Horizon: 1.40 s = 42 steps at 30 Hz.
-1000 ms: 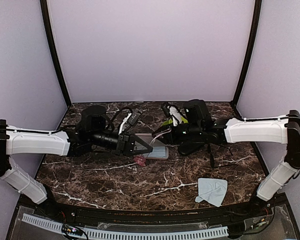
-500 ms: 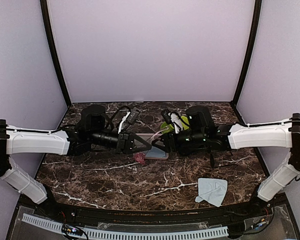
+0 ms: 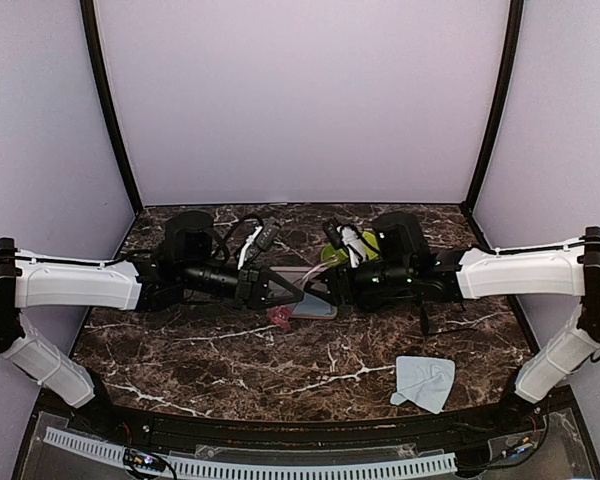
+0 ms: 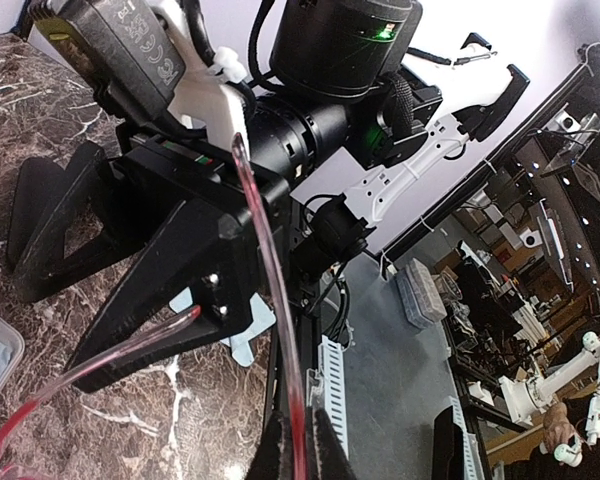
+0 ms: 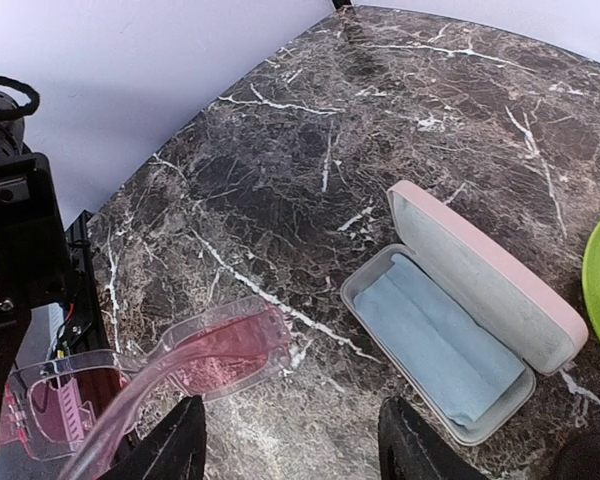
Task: Organize the sunglasses
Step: Fold the right temple of the sunglasses with the sunglasses.
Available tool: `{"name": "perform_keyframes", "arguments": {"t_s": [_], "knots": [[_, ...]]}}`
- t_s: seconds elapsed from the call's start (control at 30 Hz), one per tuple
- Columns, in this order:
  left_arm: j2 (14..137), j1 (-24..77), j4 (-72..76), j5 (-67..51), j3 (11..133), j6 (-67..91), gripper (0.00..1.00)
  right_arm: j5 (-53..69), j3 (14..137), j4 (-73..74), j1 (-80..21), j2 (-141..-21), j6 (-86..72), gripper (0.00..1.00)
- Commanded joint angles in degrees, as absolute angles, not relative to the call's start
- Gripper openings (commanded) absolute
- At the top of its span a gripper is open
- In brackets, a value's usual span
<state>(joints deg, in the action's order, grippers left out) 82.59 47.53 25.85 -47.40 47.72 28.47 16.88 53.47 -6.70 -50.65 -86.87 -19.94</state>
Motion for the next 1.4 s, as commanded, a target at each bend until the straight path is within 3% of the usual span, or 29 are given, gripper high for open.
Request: {"name": "perform_keyframes", "arguments": {"t_s": [0.0,0.17,0.47,1.37], "knots": [[82.0,47.5,26.3,-48.5,47.6,27.3,0.0,11.7,51.9,-5.7,-50.5,-84.0,-18.4,0.59],[82.4,47.5,27.6,-50.7,47.8,27.7,0.0,10.6,50.5,-5.9,-48.5,-82.6,-19.8,0.57],[82.5,47.5,29.0,-51.4,47.1,28.1,0.0,20.2,54.0,-13.4,-47.8,-87.2,-25.3,0.53],[83.2,47.5,30.2,-50.3,47.1,28.1,0.0,25.6,52.2,-21.8,-54.1,-94.9,-28.8,0.49]]}}
